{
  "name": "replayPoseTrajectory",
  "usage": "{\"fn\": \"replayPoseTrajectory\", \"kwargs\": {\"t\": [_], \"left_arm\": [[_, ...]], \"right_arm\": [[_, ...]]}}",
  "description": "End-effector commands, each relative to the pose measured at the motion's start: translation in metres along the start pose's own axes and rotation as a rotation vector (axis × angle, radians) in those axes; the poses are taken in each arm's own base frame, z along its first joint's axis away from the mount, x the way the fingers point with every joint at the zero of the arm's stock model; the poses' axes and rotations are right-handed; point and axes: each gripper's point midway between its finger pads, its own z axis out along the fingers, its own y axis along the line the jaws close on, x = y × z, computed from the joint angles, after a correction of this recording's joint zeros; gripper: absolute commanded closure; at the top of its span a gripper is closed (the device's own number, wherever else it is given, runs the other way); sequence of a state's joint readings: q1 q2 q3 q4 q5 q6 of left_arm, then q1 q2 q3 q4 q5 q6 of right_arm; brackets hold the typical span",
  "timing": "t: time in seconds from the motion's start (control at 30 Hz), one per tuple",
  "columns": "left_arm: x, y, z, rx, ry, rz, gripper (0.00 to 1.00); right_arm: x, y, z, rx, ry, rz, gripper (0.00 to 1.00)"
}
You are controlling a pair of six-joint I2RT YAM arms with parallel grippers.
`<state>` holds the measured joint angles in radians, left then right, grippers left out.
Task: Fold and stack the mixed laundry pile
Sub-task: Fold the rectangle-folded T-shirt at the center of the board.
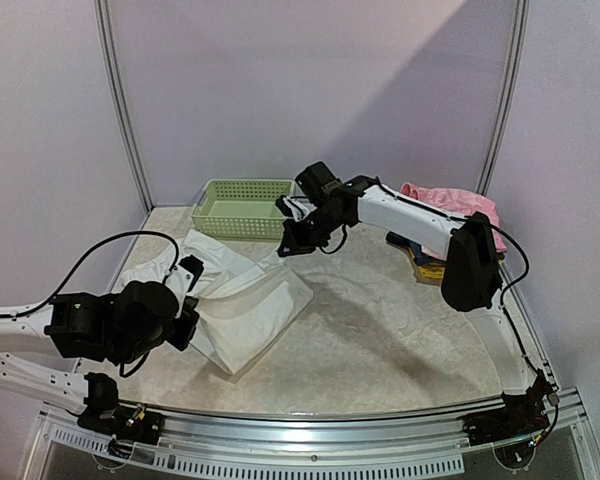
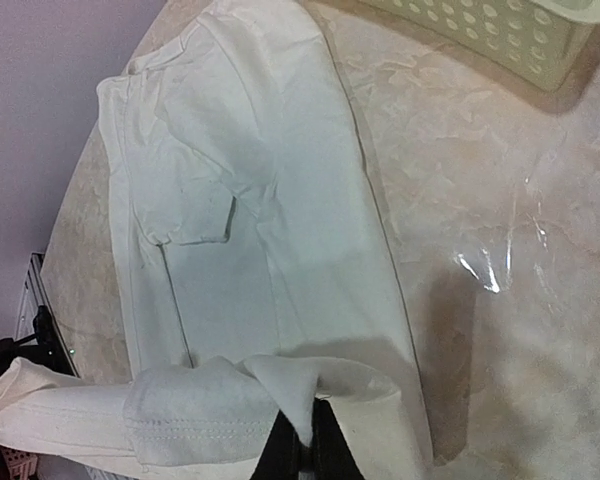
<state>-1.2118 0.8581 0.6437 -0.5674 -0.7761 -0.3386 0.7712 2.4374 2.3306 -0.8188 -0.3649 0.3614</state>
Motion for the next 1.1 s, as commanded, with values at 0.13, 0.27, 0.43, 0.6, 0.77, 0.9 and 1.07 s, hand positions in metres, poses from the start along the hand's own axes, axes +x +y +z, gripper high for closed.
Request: {"fn": "replayPoseTrajectory", "kwargs": {"t": [0.13,0.27,0.43,0.6,0.77,0.9,1.07], "left_arm": [[0.017,0.035,0.006,-0.167,0.069,-0.079,1.00],[0.026,0.042,0.009,-0.203,0.087,-0.137,1.00],[0.039,0.047,0.015,-0.224,0.110,-0.204,1.00],[0.052,0.047,0.024,-0.230,0.133,-0.245,1.00],[0.066,0.052,0.034,-0.273,0.170,-0.276,1.00],[0.071,0.056,0.039,-0.298,0.188,-0.284,1.00],[0.074,0.058,0.041,-0.308,0.201,-0.321,1.00]], "right_arm": [[-0.037,0.013,0.023,-0.134,-0.138,0.001,1.00],[-0.042,0.017,0.029,-0.171,-0.163,0.011,1.00],[-0.046,0.018,0.038,-0.201,-0.182,0.020,1.00],[-0.044,0.015,0.048,-0.213,-0.181,0.038,1.00],[-0.045,0.014,0.053,-0.223,-0.187,0.047,1.00],[-0.044,0.015,0.059,-0.245,-0.188,0.060,1.00],[-0.042,0.014,0.065,-0.254,-0.185,0.074,0.98]]}}
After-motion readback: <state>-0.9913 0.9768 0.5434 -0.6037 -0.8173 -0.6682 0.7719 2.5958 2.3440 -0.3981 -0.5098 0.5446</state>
